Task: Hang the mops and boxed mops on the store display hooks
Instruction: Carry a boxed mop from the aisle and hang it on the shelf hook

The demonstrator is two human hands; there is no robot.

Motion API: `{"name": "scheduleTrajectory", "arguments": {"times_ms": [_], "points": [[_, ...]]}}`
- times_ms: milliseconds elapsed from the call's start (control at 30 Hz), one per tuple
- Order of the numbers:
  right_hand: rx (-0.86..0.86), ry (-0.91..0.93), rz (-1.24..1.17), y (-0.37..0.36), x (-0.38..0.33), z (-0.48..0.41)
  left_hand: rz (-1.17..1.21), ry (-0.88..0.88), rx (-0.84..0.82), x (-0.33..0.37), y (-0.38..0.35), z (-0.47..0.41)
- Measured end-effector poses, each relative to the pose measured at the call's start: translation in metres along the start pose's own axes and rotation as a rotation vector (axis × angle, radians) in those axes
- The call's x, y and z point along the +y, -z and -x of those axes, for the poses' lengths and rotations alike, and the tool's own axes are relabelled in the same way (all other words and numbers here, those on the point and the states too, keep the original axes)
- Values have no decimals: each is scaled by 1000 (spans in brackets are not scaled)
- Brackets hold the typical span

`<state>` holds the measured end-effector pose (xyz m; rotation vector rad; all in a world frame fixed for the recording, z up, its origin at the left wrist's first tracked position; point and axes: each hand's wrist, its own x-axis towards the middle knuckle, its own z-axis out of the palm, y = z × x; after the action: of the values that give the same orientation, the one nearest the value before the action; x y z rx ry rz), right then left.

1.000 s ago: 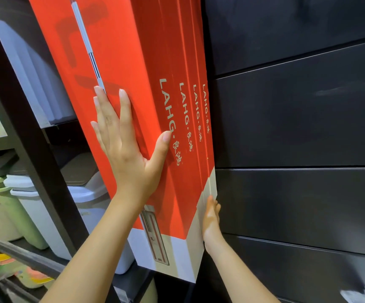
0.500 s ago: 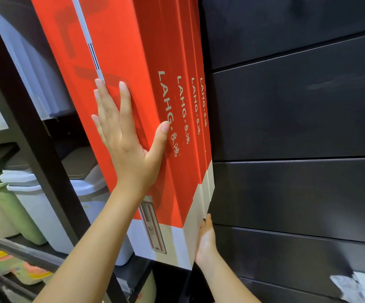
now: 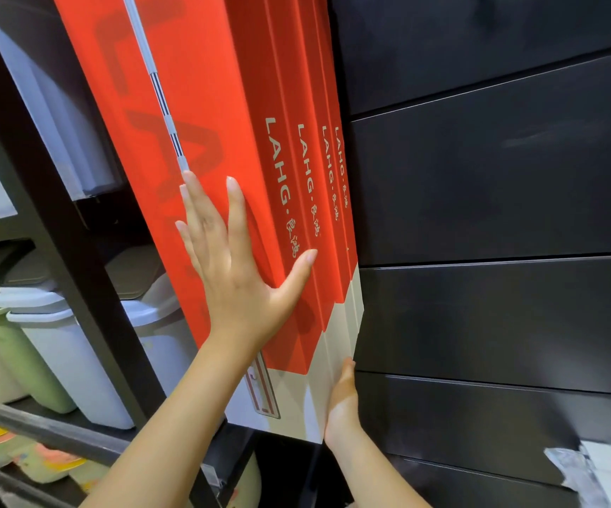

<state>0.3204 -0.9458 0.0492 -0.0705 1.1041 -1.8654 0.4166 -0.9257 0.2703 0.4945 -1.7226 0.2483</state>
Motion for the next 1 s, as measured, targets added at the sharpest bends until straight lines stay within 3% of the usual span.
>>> {"name": "scheduleTrajectory", "arguments": {"times_ms": [67, 167, 233, 333, 400, 600, 1000], "points": [[23, 57, 4, 0, -3, 2, -86, -88, 5, 9, 0, 3], [-12, 138, -2, 6, 5, -11, -280, -445, -59, 21, 1, 10], [-77, 155, -9, 15, 18, -34, -388, -672, -274, 26, 1, 15], [-121, 152, -27, 20, 24, -43, -681, -823, -667, 34, 3, 19], [-122, 134, -28, 14, 9, -18, -923, -931, -834, 34, -3, 29], [-97, 134, 22, 15, -2, -10, -1131, -991, -1092, 36, -21, 50], [-190, 55, 94, 22, -1, -17, -1194, -960, -1181, 29, -32, 69]]}}
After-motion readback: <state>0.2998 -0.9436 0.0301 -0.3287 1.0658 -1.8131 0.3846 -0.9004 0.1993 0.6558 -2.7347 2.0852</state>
